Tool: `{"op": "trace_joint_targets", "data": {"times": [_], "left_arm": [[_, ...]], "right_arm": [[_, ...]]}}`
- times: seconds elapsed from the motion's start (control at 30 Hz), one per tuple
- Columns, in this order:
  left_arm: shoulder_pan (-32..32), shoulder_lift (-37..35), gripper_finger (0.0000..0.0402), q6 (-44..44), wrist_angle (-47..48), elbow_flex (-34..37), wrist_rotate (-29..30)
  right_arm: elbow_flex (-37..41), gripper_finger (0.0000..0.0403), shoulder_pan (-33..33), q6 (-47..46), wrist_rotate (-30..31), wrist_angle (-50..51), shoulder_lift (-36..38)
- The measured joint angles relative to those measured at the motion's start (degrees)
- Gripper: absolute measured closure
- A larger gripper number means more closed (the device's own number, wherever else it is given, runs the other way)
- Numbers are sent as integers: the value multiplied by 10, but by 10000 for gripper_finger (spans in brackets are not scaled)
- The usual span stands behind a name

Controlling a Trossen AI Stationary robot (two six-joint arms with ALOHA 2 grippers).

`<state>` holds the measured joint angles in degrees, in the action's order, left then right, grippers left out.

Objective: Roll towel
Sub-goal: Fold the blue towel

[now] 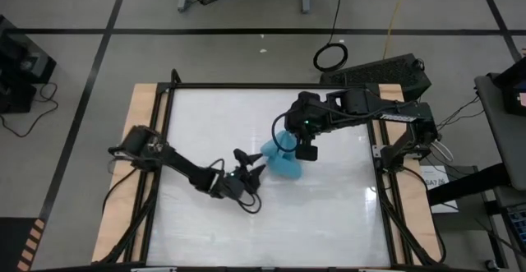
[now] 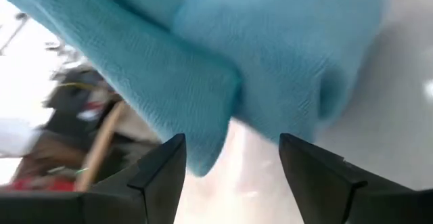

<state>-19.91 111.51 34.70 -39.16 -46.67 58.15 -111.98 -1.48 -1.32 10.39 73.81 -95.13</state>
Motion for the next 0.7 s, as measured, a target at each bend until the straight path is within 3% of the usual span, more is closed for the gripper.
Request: {"op": "trace_joint_targets", "data": {"times": [0.13, 0.37, 0.5, 0.7], "left_arm": [[7, 59, 160, 68, -55, -33, 66], [33, 100, 178, 134, -185, -75, 118], [34, 97, 244, 189, -260, -77, 114], [2, 92, 384, 303, -295, -77, 103]], "right_arm": [[0, 403, 0, 0, 0, -8, 0], [0, 403, 0, -5, -2, -12, 0], [0, 403, 0, -10, -2, -11, 0], [0, 403, 0, -11, -2, 0, 0]]}}
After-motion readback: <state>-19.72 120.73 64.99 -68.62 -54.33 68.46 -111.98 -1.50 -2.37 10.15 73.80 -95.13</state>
